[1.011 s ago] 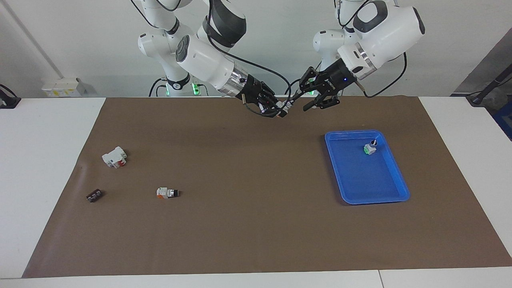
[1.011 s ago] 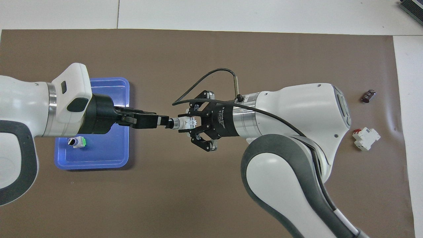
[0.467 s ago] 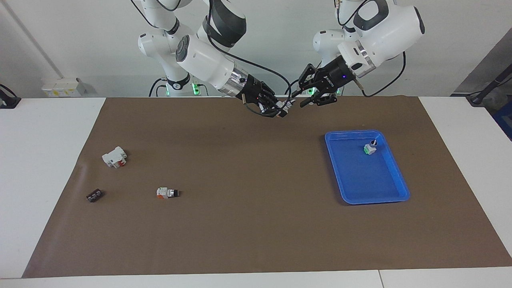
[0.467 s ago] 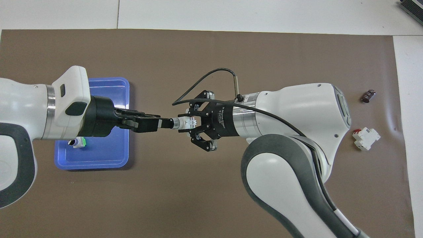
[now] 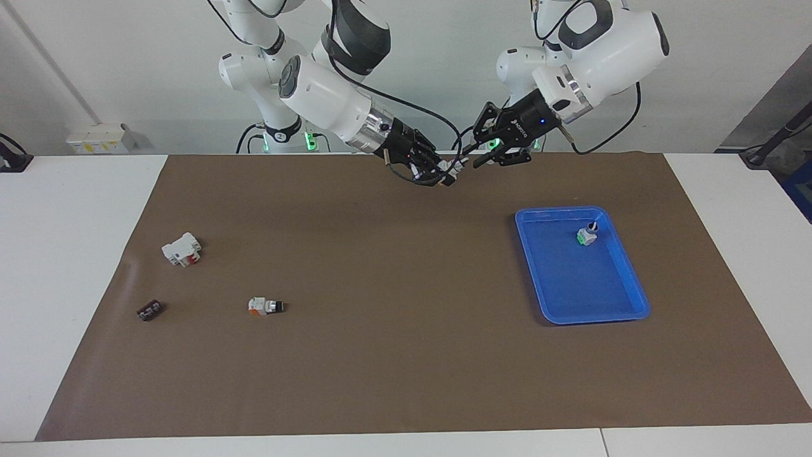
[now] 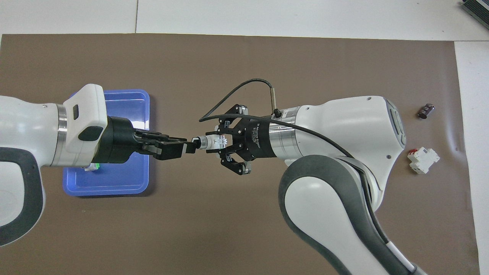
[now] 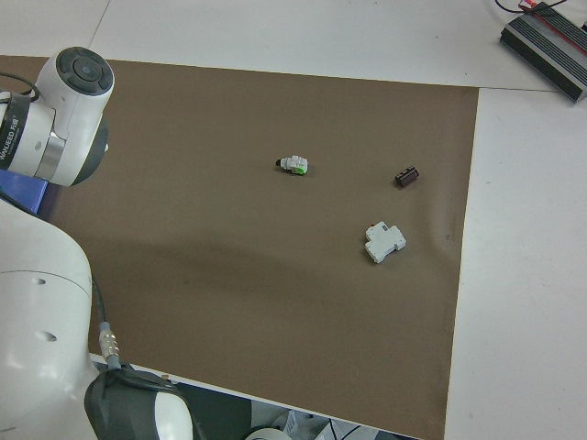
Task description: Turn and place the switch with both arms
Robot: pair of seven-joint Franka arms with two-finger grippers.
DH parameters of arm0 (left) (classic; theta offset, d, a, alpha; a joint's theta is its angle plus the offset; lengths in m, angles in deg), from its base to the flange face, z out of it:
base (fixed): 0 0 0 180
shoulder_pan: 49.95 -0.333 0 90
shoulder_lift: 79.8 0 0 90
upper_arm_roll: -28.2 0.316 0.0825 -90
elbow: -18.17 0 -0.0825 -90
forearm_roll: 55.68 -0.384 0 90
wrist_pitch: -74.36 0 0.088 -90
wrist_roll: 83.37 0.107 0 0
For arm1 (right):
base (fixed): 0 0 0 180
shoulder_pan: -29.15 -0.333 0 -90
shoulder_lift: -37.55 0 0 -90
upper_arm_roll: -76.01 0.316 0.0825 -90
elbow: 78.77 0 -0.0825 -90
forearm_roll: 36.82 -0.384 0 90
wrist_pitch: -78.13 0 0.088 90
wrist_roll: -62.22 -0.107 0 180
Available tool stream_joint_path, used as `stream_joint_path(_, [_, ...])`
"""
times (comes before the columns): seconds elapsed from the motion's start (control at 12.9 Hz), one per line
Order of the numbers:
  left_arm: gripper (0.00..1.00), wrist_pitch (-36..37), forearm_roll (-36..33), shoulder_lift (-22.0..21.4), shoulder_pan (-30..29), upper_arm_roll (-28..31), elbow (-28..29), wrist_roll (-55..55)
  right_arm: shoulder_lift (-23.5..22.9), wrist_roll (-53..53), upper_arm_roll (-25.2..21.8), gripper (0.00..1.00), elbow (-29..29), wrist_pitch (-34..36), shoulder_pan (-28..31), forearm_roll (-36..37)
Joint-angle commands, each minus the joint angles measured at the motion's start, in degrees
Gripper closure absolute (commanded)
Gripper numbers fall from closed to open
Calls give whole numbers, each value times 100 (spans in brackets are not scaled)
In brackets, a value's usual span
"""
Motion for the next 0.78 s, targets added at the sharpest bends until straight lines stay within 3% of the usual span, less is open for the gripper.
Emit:
stream_joint_path(0.0, [66,-80,129,-196,92,45,225,126,-12,-91,10,100,-66,67,29,-106])
stream_joint_path(0.47, [68,-282,129,-196,171,18,225,126,-4,-100,10,100,-66,76,29,-106])
stream_joint_path(0.7, [74,-388,129,-188,241,9,225,117,-4,-117,10,100,-66,76,29,-106])
